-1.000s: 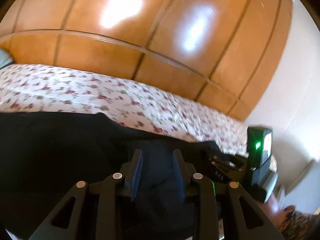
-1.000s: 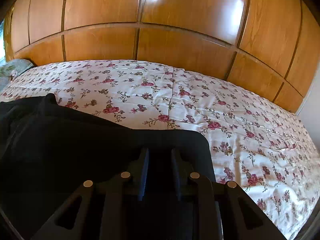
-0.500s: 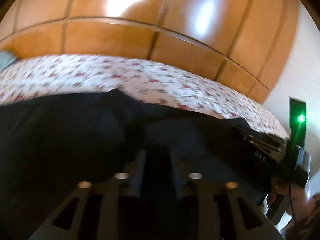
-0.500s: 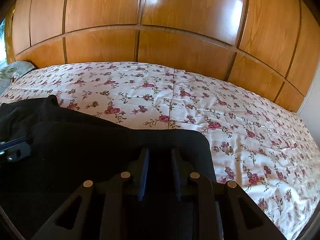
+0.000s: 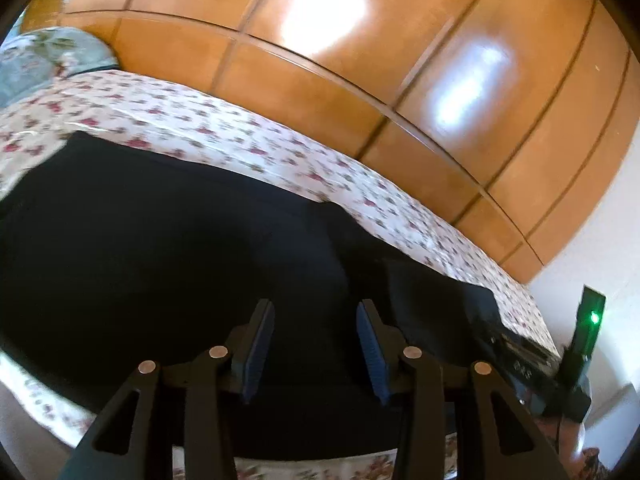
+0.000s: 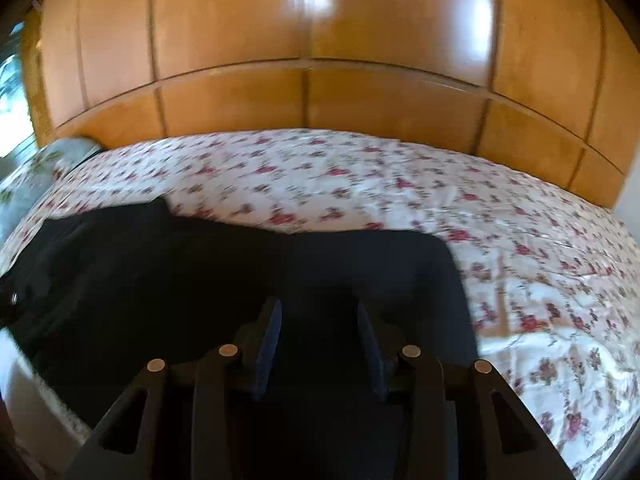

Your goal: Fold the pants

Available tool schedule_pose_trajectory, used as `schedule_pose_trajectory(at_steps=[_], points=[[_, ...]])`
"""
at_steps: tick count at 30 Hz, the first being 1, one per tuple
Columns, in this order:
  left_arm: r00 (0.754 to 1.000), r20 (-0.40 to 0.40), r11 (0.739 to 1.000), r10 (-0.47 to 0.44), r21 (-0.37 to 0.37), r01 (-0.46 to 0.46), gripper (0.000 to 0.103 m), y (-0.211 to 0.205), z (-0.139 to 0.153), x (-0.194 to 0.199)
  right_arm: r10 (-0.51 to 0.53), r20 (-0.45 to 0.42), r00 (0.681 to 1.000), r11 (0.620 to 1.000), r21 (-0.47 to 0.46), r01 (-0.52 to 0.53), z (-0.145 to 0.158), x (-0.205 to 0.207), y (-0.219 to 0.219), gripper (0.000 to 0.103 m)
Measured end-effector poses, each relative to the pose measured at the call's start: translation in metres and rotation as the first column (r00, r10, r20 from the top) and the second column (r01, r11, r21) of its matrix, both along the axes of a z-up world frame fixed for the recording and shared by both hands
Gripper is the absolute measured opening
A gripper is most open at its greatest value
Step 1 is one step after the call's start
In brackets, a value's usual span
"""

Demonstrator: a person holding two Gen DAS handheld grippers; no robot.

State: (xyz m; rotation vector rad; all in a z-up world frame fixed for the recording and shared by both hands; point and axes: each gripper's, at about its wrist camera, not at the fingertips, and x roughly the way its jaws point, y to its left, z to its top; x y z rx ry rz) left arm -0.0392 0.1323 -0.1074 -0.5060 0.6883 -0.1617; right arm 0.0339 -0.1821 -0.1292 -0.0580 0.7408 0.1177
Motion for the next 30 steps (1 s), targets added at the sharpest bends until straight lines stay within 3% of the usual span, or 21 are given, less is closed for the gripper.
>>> schedule_pose_trajectory(at_steps=[4, 8, 11, 16, 18, 21, 26, 30], points=[[0.995, 0.002, 0.995, 0.098, -0.007, -0.098, 0.057, 0.025, 0.004, -0.013, 0.025, -0.015, 1.0, 1.0, 0.005, -0.025, -0.002, -0.006, 0.012, 0.04], [0.975, 0.001, 0.975, 0.22, -0.022, -0.22, 0.06, 0.054, 0.004, -0.031, 0.034, -0.028, 0.999, 0.999, -0.01, -0.035, -0.006, -0.007, 0.018, 0.042], [0.95, -0.033, 0.95, 0.311, -0.031, -0.312, 0.061, 0.073, -0.002, -0.041, 0.034, -0.037, 0.999, 0.999, -0.014, -0.035, -0.009, -0.004, 0.017, 0.043], [0.885, -0.063, 0.881, 0.462, -0.087, -0.466, 0.061, 0.102, -0.014, -0.063, 0.037, -0.031, 0.999, 0.999, -0.016, -0.037, -0.011, -0.005, 0.015, 0.044], [0.871, -0.083, 0.864, 0.484, -0.11, -0.49, 0.062, 0.111, -0.02, -0.066, 0.036, -0.031, 0.999, 0.999, -0.003, -0.036, -0.011, -0.004, 0.013, 0.044], [0.873, -0.127, 0.866, 0.471, -0.122, -0.485, 0.062, 0.118, -0.032, -0.059, 0.034, -0.03, 0.999, 0.999, 0.004, -0.034, -0.012, -0.003, 0.013, 0.046], [0.877, -0.117, 0.873, 0.466, -0.103, -0.477, 0.063, 0.117, -0.035, -0.055, 0.037, -0.025, 0.999, 0.999, 0.003, -0.037, -0.013, -0.003, 0.014, 0.046], [0.861, -0.102, 0.847, 0.499, -0.151, -0.509, 0.063, 0.122, -0.033, -0.066, 0.039, -0.023, 0.999, 0.999, 0.008, -0.039, -0.013, -0.003, 0.014, 0.046]])
